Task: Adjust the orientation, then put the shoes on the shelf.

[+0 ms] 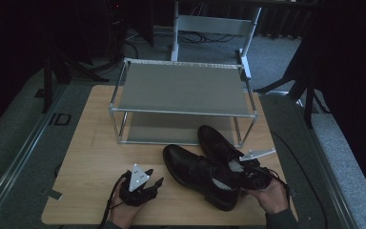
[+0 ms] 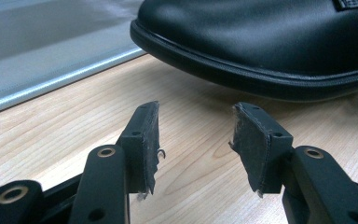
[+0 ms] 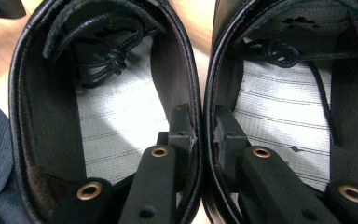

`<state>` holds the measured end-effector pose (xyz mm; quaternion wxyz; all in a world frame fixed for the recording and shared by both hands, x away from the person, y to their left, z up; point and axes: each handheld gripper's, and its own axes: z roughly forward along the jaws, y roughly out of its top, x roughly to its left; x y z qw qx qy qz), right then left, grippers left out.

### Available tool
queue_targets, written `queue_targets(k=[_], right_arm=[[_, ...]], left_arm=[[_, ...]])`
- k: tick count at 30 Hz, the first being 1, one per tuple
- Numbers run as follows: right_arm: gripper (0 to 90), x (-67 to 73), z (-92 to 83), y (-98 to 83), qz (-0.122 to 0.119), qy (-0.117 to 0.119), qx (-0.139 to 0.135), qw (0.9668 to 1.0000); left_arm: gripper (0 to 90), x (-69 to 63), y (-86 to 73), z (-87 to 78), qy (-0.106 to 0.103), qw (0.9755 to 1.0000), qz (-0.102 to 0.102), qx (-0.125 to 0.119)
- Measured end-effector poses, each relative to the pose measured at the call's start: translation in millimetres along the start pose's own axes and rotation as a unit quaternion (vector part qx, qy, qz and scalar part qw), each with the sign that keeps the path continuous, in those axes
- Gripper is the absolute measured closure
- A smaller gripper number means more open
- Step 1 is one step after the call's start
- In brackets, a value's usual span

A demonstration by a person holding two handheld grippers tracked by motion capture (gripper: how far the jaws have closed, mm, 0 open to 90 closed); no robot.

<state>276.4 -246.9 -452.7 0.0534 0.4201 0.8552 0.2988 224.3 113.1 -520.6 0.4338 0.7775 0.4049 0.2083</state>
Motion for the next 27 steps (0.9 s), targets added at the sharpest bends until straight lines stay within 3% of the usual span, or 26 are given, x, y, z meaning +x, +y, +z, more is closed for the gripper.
queue_targets(k=[27], right_arm=[[80.2, -3.9, 3.6, 19.8, 0.014, -0.004, -0.027, 0.9995]], left_arm=[[50.1, 0.8, -0.8, 1.4, 0.009, 1.0, 0.004, 0.001]])
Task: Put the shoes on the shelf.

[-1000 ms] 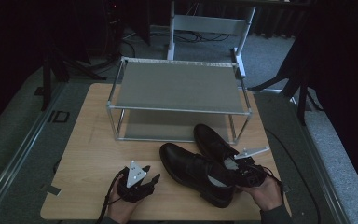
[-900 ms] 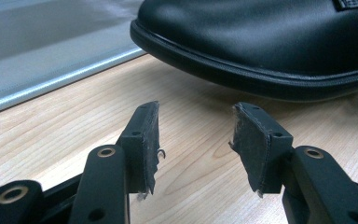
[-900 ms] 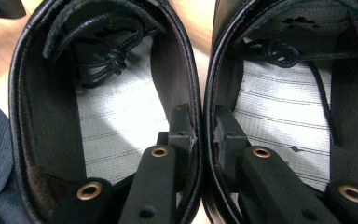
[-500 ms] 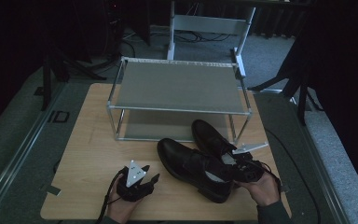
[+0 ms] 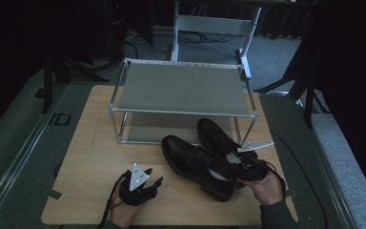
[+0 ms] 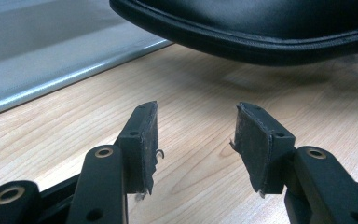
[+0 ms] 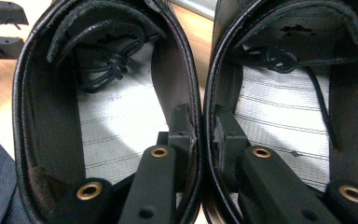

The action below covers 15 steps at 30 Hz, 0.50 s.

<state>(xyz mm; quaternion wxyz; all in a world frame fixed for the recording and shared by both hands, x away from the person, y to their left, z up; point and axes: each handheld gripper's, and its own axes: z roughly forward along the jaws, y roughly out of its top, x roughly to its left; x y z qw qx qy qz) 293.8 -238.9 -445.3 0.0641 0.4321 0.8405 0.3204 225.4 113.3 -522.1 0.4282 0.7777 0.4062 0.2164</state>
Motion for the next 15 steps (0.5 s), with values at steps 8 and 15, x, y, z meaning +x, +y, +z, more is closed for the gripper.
queue_targets(k=[8, 15], right_arm=[[80.2, -0.4, 4.1, 7.0, 0.011, -0.006, -0.012, 0.9998], [80.1, -0.8, 11.7, 14.6, 0.014, -0.008, -0.013, 0.9998]], left_arm=[[49.8, -0.4, -1.4, 2.4, -0.001, 1.0, 0.001, 0.005], [49.4, 0.4, -2.3, 2.5, -0.001, 1.0, -0.002, 0.004]])
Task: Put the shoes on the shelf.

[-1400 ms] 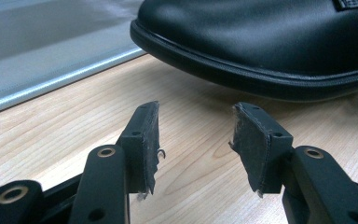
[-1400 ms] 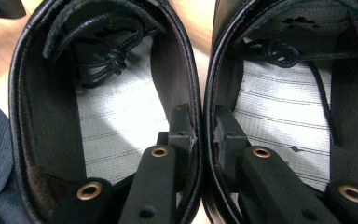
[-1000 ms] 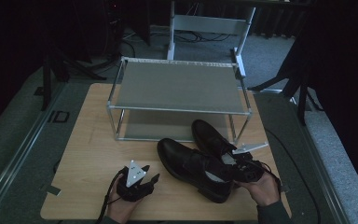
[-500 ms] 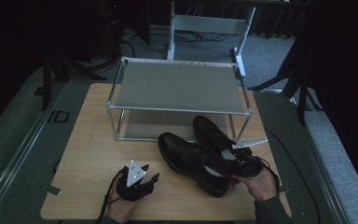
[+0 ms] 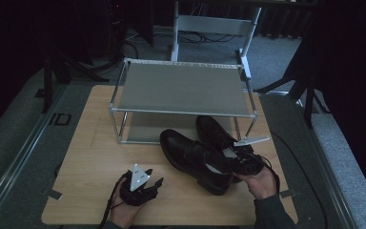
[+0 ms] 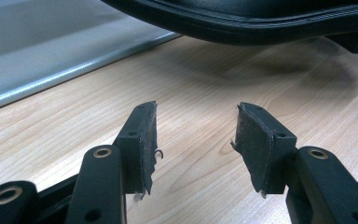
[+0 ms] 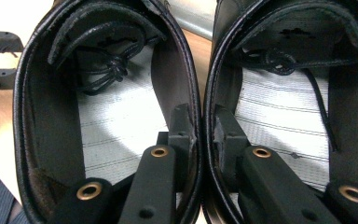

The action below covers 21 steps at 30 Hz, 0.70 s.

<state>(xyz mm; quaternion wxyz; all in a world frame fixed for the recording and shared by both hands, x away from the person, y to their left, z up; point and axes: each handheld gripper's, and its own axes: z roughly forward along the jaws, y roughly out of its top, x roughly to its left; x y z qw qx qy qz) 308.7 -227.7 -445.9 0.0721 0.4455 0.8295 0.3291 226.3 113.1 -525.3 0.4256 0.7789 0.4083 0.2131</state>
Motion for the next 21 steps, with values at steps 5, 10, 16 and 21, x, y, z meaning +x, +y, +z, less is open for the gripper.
queue_targets(k=[5, 10, 16, 21], right_arm=[[80.1, -0.2, 4.0, 3.7, 0.004, -0.003, -0.001, 1.0], [80.1, 0.3, 6.4, 7.5, 0.008, -0.005, -0.006, 0.9999], [80.1, 1.2, 10.3, 13.0, 0.012, -0.005, -0.01, 0.9999], [80.1, 3.7, 15.2, 18.3, 0.014, -0.006, -0.013, 0.9998]], left_arm=[[49.4, 0.0, -0.5, 0.0, 0.001, 1.0, -0.001, 0.0], [49.4, -0.4, -1.2, 1.0, 0.0, 1.0, 0.0, 0.002], [49.3, -0.5, -1.5, 1.2, -0.001, 1.0, 0.0, 0.003], [49.3, -0.2, -1.6, 0.9, -0.001, 1.0, 0.0, 0.002]])
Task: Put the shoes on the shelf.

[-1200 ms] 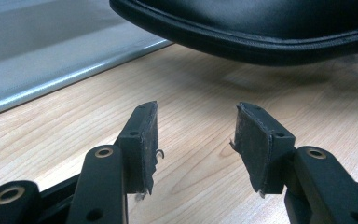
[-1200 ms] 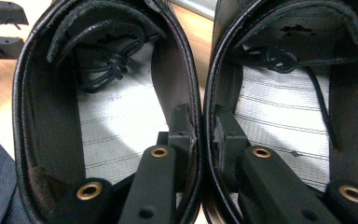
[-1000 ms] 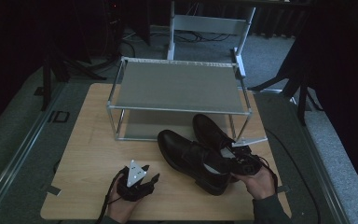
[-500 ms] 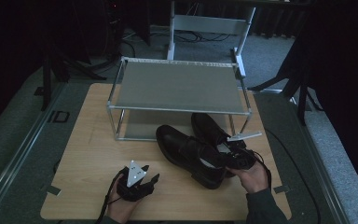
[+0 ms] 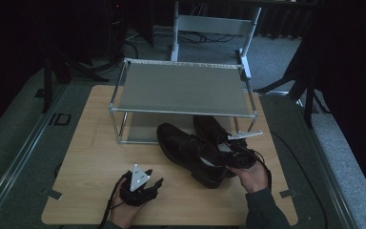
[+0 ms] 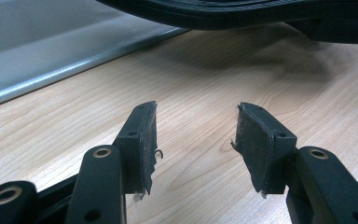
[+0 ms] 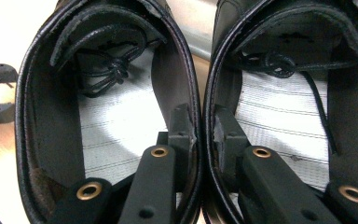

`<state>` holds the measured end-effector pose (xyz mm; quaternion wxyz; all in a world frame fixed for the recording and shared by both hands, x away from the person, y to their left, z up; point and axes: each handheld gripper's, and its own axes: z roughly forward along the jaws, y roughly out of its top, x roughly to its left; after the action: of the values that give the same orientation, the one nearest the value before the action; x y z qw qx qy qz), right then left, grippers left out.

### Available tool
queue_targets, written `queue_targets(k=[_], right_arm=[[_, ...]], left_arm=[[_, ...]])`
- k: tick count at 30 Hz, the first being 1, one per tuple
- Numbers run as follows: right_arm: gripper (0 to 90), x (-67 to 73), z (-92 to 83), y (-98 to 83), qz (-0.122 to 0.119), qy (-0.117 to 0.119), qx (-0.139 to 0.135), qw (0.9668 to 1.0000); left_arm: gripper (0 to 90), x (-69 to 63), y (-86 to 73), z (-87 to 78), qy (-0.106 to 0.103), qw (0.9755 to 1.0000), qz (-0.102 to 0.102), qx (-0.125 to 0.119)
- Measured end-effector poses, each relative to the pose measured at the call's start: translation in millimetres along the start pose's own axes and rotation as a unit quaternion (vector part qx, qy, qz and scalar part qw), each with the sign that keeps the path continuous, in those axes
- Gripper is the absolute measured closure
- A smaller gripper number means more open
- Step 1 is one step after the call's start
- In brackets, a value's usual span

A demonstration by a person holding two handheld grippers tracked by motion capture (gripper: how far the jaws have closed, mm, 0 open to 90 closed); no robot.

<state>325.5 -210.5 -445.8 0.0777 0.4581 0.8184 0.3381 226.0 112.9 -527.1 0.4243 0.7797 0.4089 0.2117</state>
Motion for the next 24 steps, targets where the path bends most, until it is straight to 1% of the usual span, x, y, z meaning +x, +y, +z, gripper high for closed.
queue_targets(k=[8, 18, 24], right_arm=[[80.1, 1.2, 7.8, 8.1, 0.006, -0.004, -0.004, 1.0], [80.1, -0.2, 12.1, 13.0, 0.015, -0.01, -0.007, 0.9998], [80.0, -1.3, 16.5, 16.5, 0.018, -0.018, -0.01, 0.9996]], left_arm=[[49.2, -0.2, -0.3, 0.8, -0.001, 1.0, 0.0, 0.001], [49.2, 0.0, -0.7, 1.6, 0.0, 1.0, 0.0, 0.002], [49.2, 0.3, -1.1, 2.2, 0.0, 1.0, -0.002, 0.004]])
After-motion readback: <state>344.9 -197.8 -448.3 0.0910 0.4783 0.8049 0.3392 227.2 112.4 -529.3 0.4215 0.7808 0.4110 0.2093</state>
